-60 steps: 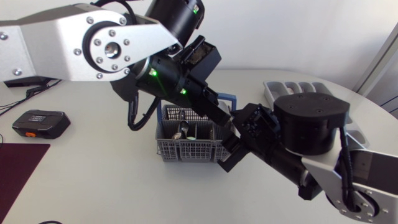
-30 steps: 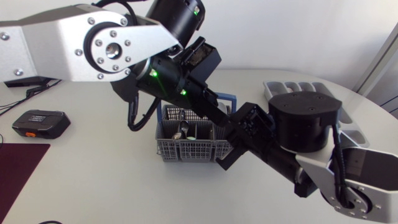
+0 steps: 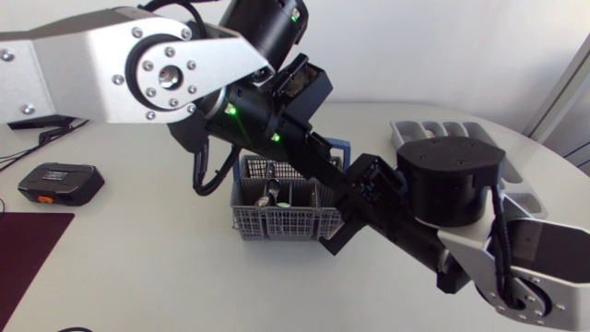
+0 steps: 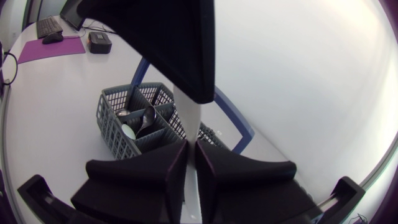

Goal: Unload the cutlery basket into the drawer organizer.

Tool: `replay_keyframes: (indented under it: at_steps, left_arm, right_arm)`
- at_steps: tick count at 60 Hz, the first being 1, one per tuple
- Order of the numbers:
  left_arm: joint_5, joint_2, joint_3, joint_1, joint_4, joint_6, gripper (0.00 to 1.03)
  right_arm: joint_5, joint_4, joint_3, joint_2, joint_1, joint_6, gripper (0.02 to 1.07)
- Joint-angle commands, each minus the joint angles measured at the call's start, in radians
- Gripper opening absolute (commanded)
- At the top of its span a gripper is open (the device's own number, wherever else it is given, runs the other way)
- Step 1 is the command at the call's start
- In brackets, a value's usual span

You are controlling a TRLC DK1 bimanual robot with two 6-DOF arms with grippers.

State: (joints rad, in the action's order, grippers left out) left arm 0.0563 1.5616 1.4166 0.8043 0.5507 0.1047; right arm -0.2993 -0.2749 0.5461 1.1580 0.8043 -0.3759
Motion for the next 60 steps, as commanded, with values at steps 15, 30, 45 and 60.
replay_keyframes:
  at_steps: [15,30,45,60]
  left_arm:
    - [0.008,-0.021,0.010,-0.024,-0.058,-0.013,0.51]
    - [0.004,-0.057,-0.010,-0.090,-0.113,-0.008,0.53]
    - [0.000,-0.089,-0.039,-0.126,-0.113,0.013,0.53]
    - [-0.038,-0.127,-0.122,-0.128,-0.112,0.102,0.54]
  right_arm:
    - [0.042,0.042,-0.051,-0.032,0.003,-0.021,0.15]
    - [0.143,0.086,-0.081,-0.072,-0.090,-0.020,0.15]
    - [0.293,0.195,-0.092,-0.155,-0.226,-0.061,0.15]
    - [0.489,0.319,-0.067,-0.185,-0.476,-0.209,0.15]
